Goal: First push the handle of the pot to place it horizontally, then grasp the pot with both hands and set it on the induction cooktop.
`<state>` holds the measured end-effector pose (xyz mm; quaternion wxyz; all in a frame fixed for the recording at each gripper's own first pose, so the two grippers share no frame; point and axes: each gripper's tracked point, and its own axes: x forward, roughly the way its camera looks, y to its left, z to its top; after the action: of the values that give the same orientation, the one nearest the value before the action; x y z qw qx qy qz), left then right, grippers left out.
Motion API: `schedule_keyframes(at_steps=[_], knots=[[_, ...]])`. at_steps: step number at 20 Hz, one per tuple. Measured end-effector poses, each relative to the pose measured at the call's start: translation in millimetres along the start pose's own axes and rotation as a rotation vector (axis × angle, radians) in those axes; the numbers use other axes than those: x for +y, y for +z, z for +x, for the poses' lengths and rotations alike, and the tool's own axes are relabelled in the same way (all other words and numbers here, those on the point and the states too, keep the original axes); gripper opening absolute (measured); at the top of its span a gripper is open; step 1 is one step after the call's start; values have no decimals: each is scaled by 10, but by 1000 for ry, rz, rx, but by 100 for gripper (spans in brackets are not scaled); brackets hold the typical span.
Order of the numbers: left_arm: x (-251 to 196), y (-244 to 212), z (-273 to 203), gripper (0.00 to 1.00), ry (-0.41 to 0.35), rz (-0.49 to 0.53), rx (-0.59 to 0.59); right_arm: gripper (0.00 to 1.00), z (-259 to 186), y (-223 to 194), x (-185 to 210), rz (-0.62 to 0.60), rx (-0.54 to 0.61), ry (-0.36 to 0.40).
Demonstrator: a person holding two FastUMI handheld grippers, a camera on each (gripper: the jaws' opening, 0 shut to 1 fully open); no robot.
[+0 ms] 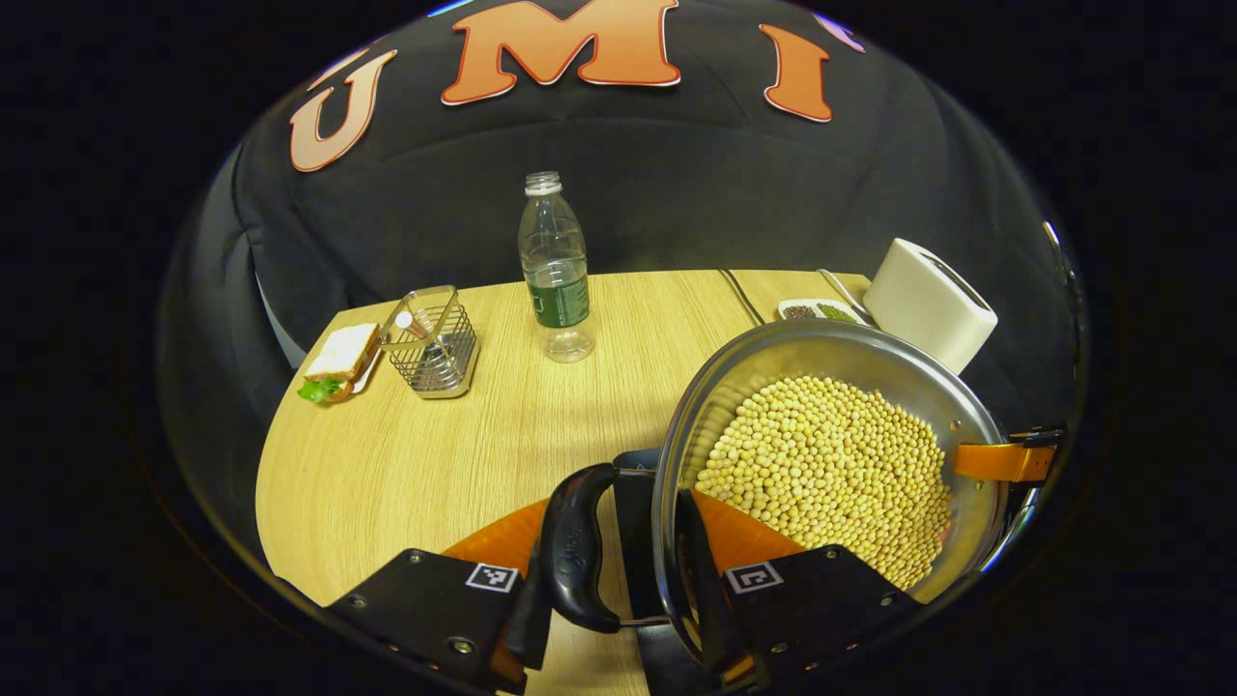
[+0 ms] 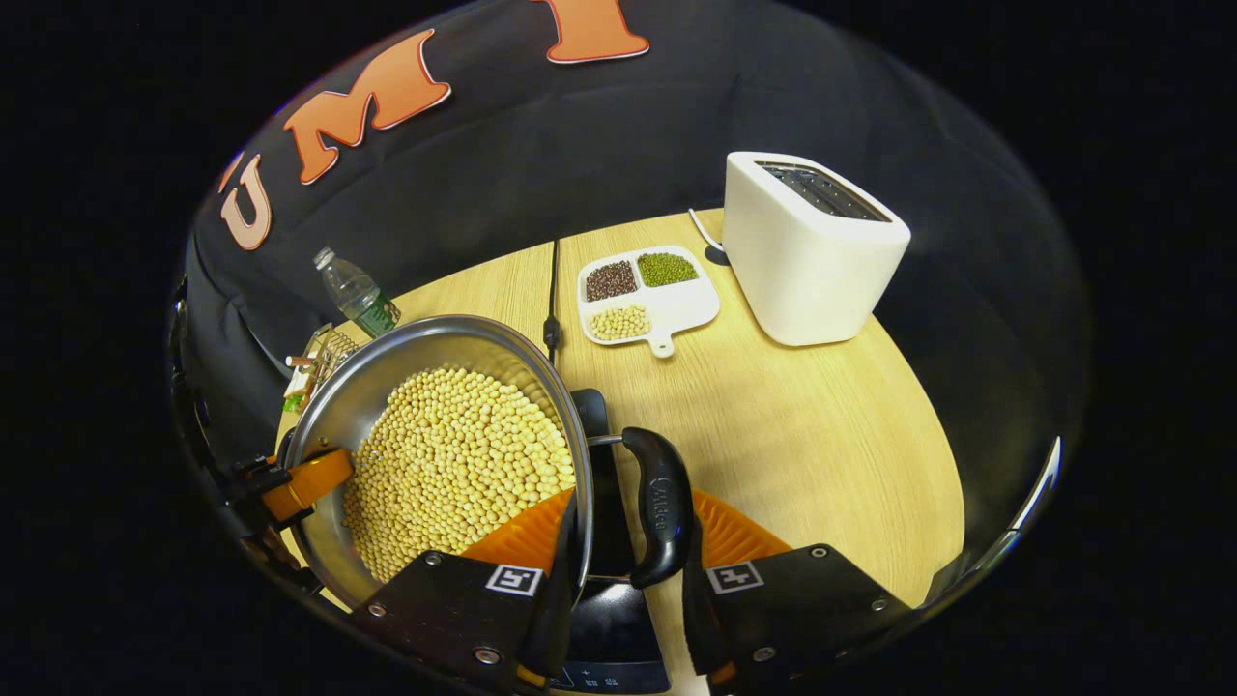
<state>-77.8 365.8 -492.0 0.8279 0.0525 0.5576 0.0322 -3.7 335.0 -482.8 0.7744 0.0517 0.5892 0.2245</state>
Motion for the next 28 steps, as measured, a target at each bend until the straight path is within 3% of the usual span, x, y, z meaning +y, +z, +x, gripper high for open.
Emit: schedule_keyframes(at_steps=[9, 10, 14, 15, 16, 19, 20, 22, 28], knots=[[7, -21, -40, 60, -14, -40, 24, 48, -63, 26, -38, 0, 10, 1], [12, -45, -37, 62, -20, -45, 28, 44, -46, 14, -50, -2, 10, 1], [25, -189, -58, 63, -76, -83, 103, 57, -47, -1, -44, -11, 6, -22], [44, -122, -72, 64, -76, -67, 88, 52, -74, -29, -38, -15, 15, -22], [29, -81, -69, 65, -75, -46, 68, 60, -83, 0, -48, -20, 3, -25], [110, 170, -243, 67, -55, 10, 0, 64, -298, 174, -120, -24, -63, -32], [142, 249, -314, 83, -45, 25, -25, 71, -417, 284, -163, -22, -96, -32], [253, 430, -465, 83, -24, 62, -80, 79, -722, 581, -266, -18, -188, -36], [387, 1071, -1180, 83, 28, 170, -318, 87, -1962, 1380, -522, -37, -488, -66]])
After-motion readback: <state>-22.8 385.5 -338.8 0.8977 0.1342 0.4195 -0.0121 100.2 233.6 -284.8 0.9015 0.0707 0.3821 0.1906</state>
